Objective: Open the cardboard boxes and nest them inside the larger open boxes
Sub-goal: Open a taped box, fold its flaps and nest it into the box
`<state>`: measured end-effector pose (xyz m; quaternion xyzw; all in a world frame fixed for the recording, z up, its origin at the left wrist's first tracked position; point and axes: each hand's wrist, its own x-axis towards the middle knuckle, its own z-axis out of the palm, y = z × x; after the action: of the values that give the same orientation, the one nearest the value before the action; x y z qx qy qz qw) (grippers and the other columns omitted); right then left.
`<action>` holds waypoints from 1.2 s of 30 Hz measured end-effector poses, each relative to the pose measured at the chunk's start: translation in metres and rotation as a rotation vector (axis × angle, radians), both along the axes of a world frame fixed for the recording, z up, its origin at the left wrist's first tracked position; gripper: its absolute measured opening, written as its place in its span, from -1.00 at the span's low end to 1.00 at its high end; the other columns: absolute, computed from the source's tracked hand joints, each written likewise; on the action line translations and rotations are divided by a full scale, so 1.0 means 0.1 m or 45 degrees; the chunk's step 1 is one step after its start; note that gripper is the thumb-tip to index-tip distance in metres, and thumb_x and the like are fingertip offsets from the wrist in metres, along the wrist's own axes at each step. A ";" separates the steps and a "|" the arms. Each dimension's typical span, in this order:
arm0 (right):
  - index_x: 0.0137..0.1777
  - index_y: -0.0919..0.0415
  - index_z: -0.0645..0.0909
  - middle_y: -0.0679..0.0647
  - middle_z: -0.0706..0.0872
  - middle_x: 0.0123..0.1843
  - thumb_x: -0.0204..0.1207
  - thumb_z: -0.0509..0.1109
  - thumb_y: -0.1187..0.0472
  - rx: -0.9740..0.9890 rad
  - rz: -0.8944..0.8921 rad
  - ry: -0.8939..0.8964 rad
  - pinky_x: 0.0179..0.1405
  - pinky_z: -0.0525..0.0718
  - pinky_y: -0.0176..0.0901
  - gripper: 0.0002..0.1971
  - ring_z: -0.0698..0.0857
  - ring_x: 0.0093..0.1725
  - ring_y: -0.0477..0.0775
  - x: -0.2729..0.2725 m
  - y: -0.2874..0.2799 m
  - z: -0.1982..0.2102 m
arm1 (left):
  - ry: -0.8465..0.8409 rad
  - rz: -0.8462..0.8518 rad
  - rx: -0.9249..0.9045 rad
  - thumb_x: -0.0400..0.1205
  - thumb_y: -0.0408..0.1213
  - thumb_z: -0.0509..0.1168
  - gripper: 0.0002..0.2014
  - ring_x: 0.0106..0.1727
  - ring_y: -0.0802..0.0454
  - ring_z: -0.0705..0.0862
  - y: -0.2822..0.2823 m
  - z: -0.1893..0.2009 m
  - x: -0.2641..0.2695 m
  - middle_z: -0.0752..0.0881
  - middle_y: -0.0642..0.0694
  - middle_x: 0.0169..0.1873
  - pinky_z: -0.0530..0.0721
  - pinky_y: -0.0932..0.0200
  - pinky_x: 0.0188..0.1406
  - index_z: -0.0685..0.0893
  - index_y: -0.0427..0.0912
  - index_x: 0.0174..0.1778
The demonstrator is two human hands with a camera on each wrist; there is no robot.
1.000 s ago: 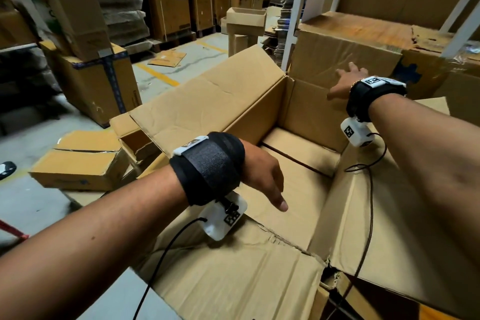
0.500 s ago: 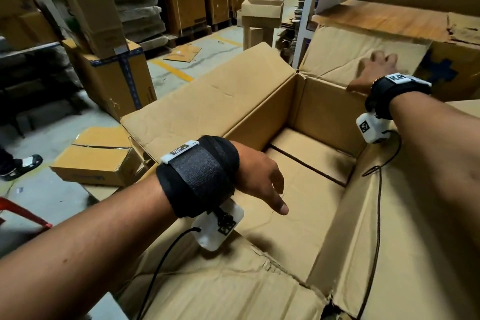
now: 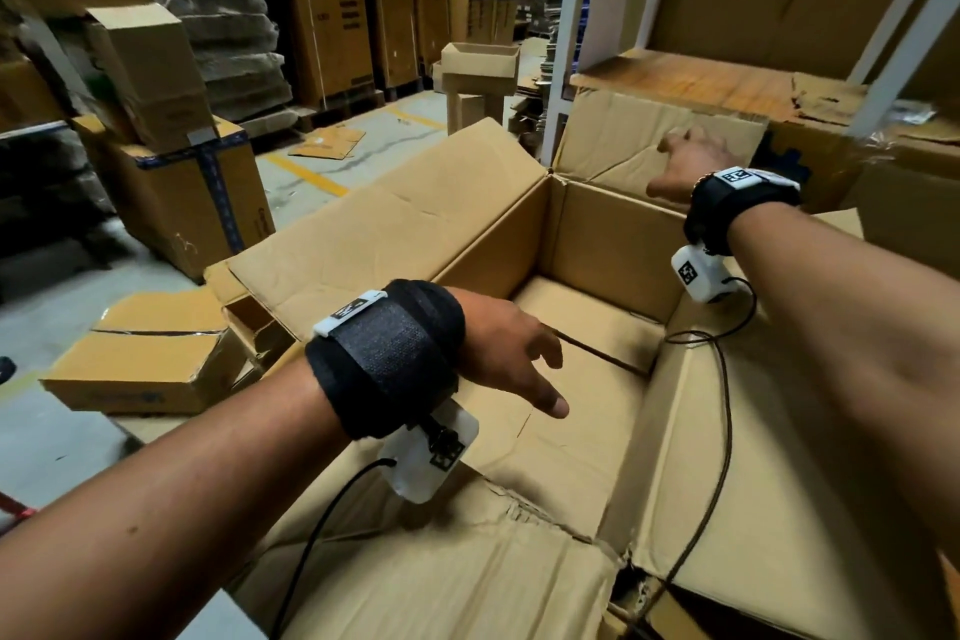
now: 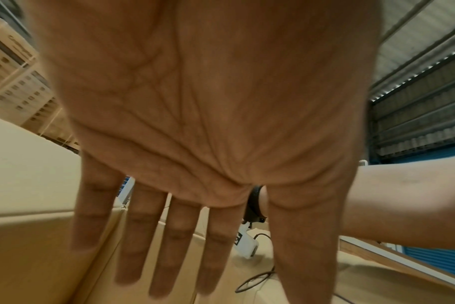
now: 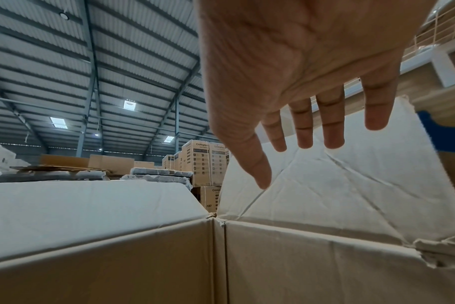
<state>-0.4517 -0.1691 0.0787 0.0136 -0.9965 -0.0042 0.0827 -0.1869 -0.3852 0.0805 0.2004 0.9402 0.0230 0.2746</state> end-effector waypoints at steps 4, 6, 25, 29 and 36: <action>0.55 0.09 0.39 0.31 0.46 0.50 0.36 0.53 -0.02 -0.038 -0.008 -0.089 0.36 0.54 0.24 -0.25 0.43 0.46 0.40 0.15 -0.01 0.10 | 0.174 -0.013 0.084 0.55 0.34 0.25 -0.29 0.48 -0.04 0.46 -0.05 0.03 0.04 0.45 0.01 0.52 0.47 -0.08 0.46 0.36 0.11 0.59; 0.57 0.11 0.36 0.30 0.50 0.50 0.36 0.53 -0.06 -0.072 -0.011 -0.133 0.34 0.57 0.19 -0.21 0.50 0.43 0.39 0.25 -0.01 0.15 | 0.319 0.005 0.131 0.56 0.34 0.23 -0.25 0.56 -0.04 0.36 -0.10 0.06 0.05 0.36 0.02 0.58 0.42 -0.13 0.51 0.29 0.10 0.64; 0.75 -0.01 0.00 0.14 0.02 0.77 0.53 0.34 -0.31 -0.065 0.005 -0.111 0.62 0.25 0.26 -0.09 0.15 0.69 0.32 3.03 -0.08 0.75 | 0.865 0.247 0.760 0.60 0.27 0.24 -0.24 0.69 -0.13 0.07 -0.33 0.46 0.82 0.07 -0.05 0.71 0.16 -0.28 0.62 0.16 0.13 0.69; 0.74 -0.08 0.01 0.05 -0.02 0.78 0.52 0.29 -0.37 -0.065 -0.034 -0.057 0.60 0.18 0.36 -0.11 0.09 0.71 0.27 3.58 0.04 0.71 | 0.854 0.202 0.753 0.59 0.28 0.23 -0.24 0.69 -0.15 0.06 -0.10 0.51 1.01 0.08 -0.08 0.71 0.16 -0.28 0.63 0.16 0.13 0.68; 0.75 -0.08 0.00 0.04 -0.04 0.78 0.54 0.28 -0.34 -0.141 -0.097 0.011 0.61 0.11 0.30 -0.13 0.04 0.72 0.23 4.39 0.60 0.74 | 0.858 0.029 0.790 0.60 0.30 0.21 -0.24 0.69 -0.15 0.07 0.81 0.58 1.48 0.06 -0.04 0.71 0.06 -0.21 0.64 0.15 0.15 0.69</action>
<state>-0.0127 -0.1093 0.1522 -0.0290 -0.9946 0.0478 0.0873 -0.0386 -0.3045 0.1388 0.2592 0.9279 0.2399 -0.1197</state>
